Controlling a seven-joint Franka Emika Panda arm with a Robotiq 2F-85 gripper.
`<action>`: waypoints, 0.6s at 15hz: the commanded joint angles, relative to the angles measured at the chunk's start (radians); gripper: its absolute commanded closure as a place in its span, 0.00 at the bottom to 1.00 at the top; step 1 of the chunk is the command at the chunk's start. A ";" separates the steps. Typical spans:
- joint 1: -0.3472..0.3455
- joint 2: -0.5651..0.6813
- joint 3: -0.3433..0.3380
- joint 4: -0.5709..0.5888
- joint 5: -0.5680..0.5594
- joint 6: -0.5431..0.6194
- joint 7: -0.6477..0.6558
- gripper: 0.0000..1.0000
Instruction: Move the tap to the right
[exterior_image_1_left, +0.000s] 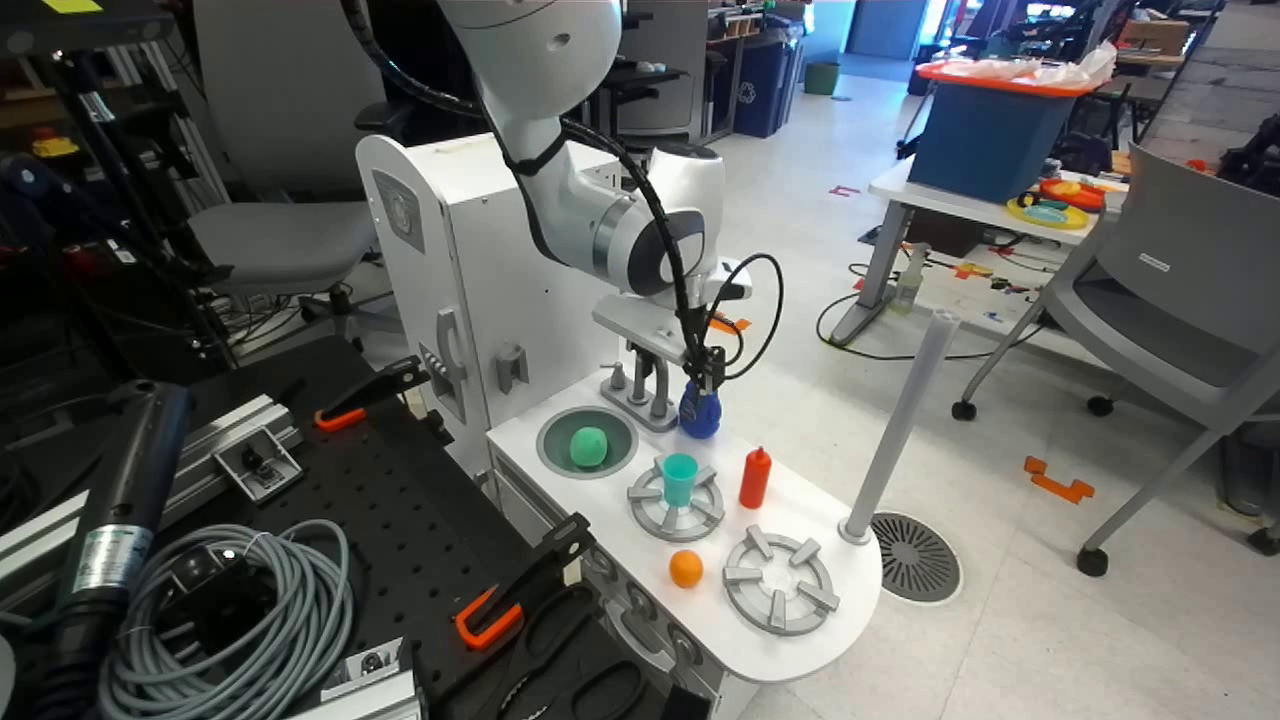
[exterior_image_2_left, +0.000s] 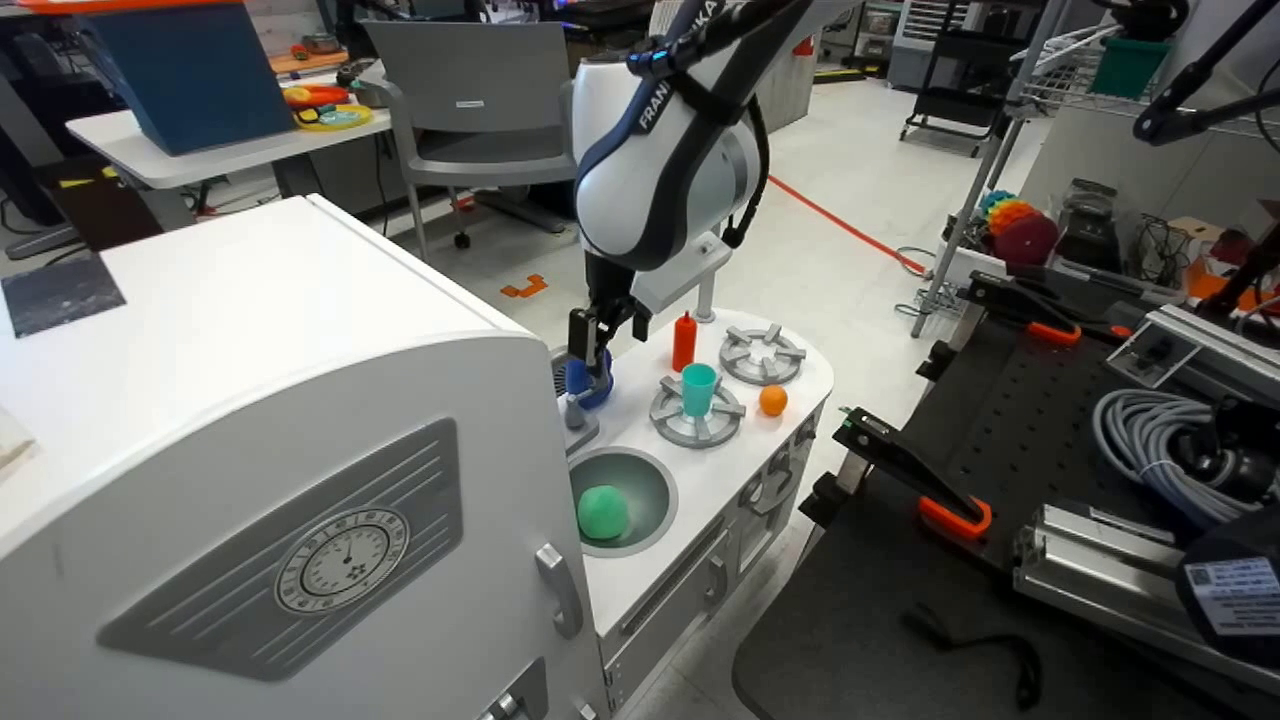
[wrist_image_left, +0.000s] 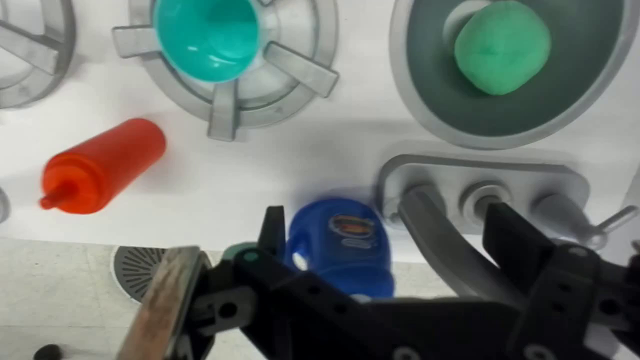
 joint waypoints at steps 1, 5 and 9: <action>-0.028 0.004 -0.050 0.053 0.022 -0.027 0.026 0.00; -0.064 -0.048 -0.040 0.024 0.034 -0.109 0.010 0.00; -0.159 -0.232 0.089 -0.129 0.102 -0.308 -0.133 0.00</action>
